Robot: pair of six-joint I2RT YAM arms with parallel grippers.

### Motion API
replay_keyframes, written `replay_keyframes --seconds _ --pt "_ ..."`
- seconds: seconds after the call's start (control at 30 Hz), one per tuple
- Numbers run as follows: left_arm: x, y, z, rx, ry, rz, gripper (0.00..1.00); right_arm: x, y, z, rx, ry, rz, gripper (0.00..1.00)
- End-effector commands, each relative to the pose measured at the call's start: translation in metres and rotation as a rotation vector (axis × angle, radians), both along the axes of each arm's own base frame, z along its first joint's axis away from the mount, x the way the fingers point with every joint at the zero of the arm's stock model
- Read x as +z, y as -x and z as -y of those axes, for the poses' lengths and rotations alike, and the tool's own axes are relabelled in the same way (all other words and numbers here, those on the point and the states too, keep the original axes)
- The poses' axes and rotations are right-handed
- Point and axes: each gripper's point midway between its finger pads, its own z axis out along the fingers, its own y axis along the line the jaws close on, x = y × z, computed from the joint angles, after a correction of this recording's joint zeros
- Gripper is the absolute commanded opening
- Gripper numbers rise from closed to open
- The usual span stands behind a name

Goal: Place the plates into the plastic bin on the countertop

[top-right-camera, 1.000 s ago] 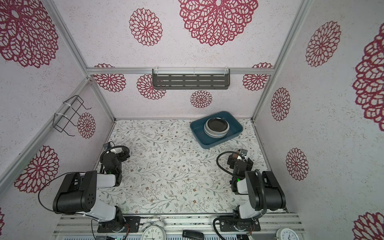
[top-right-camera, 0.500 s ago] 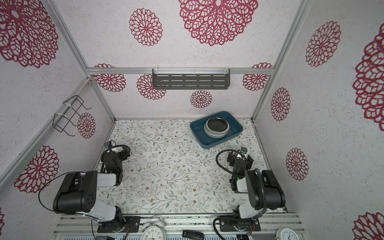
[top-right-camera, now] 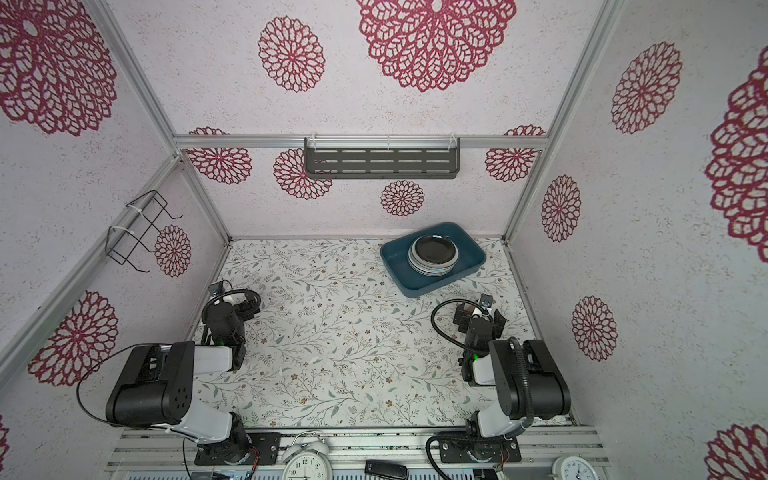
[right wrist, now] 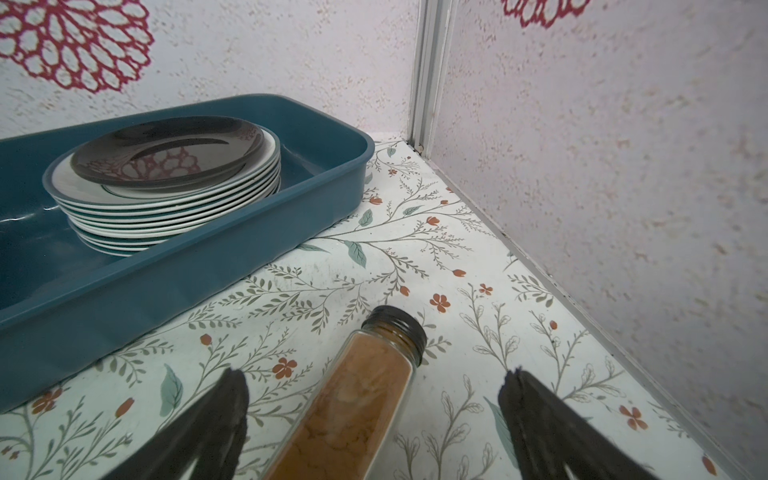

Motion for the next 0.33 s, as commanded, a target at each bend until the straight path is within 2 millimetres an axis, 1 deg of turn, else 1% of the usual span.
replay_keyframes --seconds 0.0,0.23,0.3 --pt "0.0045 -0.0045 0.0003 0.001 -0.015 0.01 0.97 0.0144 -0.0073 -0.0009 -0.001 0.01 0.046 0.99" --pt "0.004 -0.0043 0.0004 0.0 -0.015 0.009 0.97 0.0138 -0.0075 0.0002 0.012 -0.006 0.048 0.99" --pt "0.0041 -0.0042 0.0003 0.001 -0.015 0.009 0.97 0.0163 -0.0057 -0.0005 0.015 0.0 0.059 0.99"
